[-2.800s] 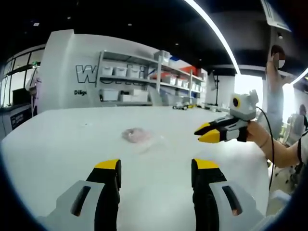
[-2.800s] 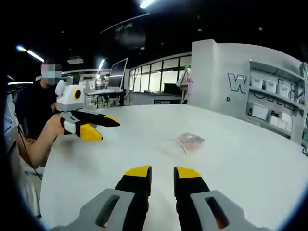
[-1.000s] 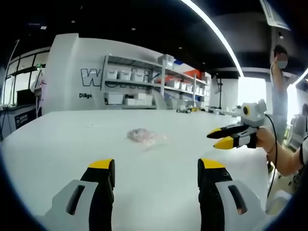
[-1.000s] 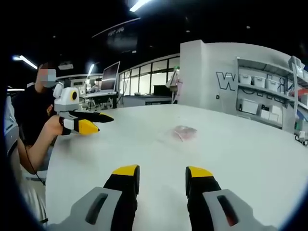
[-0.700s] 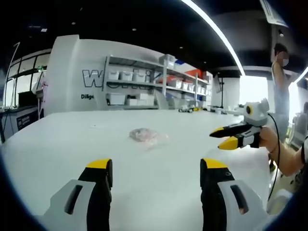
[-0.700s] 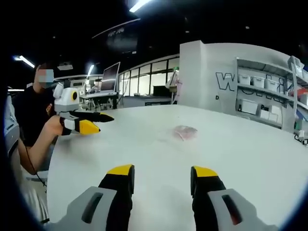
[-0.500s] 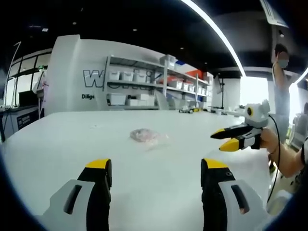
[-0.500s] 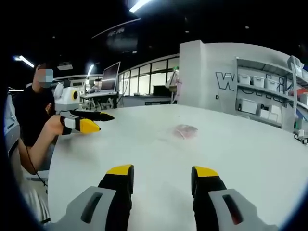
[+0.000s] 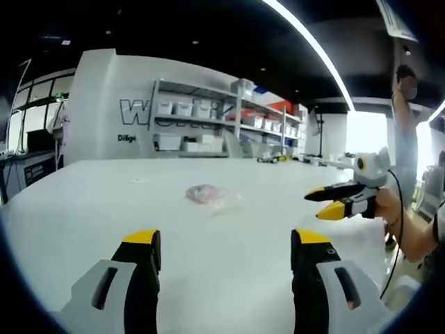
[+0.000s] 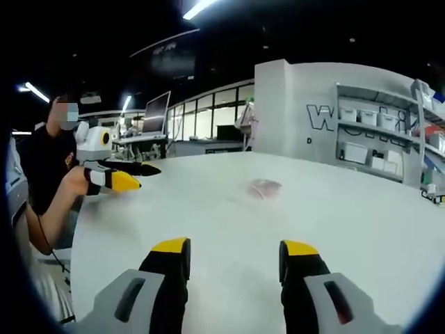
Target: Open the resealable bag by pulling the two sides of the seal apart until the entire bag opening is separated and visibly accessible.
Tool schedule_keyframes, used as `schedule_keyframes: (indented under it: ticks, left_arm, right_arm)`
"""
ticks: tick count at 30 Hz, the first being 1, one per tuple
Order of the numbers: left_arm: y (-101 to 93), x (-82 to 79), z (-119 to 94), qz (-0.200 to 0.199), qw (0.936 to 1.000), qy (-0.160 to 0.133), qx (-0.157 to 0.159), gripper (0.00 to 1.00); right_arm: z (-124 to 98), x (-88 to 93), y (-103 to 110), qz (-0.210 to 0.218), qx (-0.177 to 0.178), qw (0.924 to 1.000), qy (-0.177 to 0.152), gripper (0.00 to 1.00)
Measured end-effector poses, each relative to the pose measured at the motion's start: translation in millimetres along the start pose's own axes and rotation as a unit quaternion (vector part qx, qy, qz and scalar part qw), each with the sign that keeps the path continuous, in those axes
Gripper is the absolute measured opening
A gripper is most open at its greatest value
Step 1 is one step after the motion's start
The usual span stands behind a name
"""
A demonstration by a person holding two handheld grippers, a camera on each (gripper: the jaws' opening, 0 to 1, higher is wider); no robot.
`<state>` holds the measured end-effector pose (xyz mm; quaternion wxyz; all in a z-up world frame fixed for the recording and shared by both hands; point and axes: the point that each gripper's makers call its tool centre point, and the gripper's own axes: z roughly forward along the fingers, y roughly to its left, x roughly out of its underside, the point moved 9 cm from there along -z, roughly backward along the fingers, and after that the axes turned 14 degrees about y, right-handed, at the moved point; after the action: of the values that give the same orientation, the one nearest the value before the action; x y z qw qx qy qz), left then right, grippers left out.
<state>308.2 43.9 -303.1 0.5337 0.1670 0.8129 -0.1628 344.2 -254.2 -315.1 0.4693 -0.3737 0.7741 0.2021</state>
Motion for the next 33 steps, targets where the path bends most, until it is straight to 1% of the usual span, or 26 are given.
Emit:
schedule_keyframes:
  ticks: [6, 13, 16, 21, 23, 29, 33]
  left_arm:
    - [-1.8, 0.3, -1.8, 0.001, 1.0, -0.002, -0.002, 0.78]
    - [-3.5, 0.6, -2.0, 0.003, 1.0, -0.002, -0.002, 0.79]
    - [-3.7, 0.5, -2.1, 0.004, 1.0, -0.003, -0.003, 0.81]
    - [-3.2, 0.3, -4.1, 0.002, 0.9999, -0.01, -0.009, 0.84]
    - [-2.4, 1.2, -4.7, 0.002, 0.9999, -0.007, -0.011, 0.85]
    - [0.9, 1.9, -7.8, 0.0, 0.9996, -0.019, -0.021, 0.93]
    - [0.5, 2.5, -9.5, 0.005, 0.9994, -0.023, -0.026, 0.98]
  right_arm:
    - [-0.9, 3.8, 1.3, 0.005, 0.003, 1.0, -0.001, 0.56]
    - [-0.9, 6.4, 2.0, 0.006, 0.004, 1.0, 0.004, 0.56]
    - [-3.1, 5.4, 2.1, 0.003, 0.01, 0.9999, 0.002, 0.57]
    - [-7.0, 3.7, 0.9, 0.001, 0.025, 0.9997, -0.005, 0.64]
    - [-7.6, 3.7, 0.3, 0.001, 0.029, 0.9996, -0.007, 0.65]
    - [-7.1, 7.5, 2.4, 0.006, 0.033, 0.9994, -0.007, 0.71]
    - [-8.4, 8.7, 3.7, 0.013, 0.039, 0.999, -0.017, 0.77]
